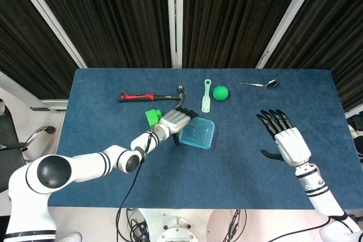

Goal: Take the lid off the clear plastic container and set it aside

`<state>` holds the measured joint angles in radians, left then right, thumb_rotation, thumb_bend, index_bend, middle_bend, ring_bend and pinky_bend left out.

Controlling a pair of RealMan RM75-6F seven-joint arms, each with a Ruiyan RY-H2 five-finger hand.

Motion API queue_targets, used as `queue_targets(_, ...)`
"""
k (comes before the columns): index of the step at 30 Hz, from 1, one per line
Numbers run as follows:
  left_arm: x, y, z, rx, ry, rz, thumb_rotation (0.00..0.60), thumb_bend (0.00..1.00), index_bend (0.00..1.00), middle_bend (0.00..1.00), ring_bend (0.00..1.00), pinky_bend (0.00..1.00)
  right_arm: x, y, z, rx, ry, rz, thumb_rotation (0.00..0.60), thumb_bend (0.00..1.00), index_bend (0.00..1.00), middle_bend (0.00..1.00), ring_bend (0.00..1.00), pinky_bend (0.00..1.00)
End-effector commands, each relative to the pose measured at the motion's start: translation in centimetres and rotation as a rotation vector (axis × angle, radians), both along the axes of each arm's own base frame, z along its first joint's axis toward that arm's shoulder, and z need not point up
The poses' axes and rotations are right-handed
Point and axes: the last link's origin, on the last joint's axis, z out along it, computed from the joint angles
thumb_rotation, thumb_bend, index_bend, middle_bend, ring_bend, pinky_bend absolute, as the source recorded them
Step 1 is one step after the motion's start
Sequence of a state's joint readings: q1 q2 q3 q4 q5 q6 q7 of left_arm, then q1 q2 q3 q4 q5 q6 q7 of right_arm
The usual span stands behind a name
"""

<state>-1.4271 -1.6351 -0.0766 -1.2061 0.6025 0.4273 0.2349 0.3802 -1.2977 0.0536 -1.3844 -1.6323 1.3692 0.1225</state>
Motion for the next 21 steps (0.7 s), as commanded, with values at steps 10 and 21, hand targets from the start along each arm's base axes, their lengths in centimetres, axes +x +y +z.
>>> queue_targets(10,-2.1,-1.6,1.0,0.008,-0.062,0.032,0.600,0.00,0.25,0.29,0.19,0.23,4.3,-1.2,-5.8,0.121,-0.050,0.142,0.600,0.02,0.00,0.05,0.00,0.00)
queue_targets(21,-4.7,-3.2,2.3,0.052,-0.047,0.052,0.600,0.00,0.23,0.28,0.19,0.25,8.8,-1.6,-12.1,0.120,-0.098,0.310,0.600,0.02,0.00,0.00,0.00,0.00)
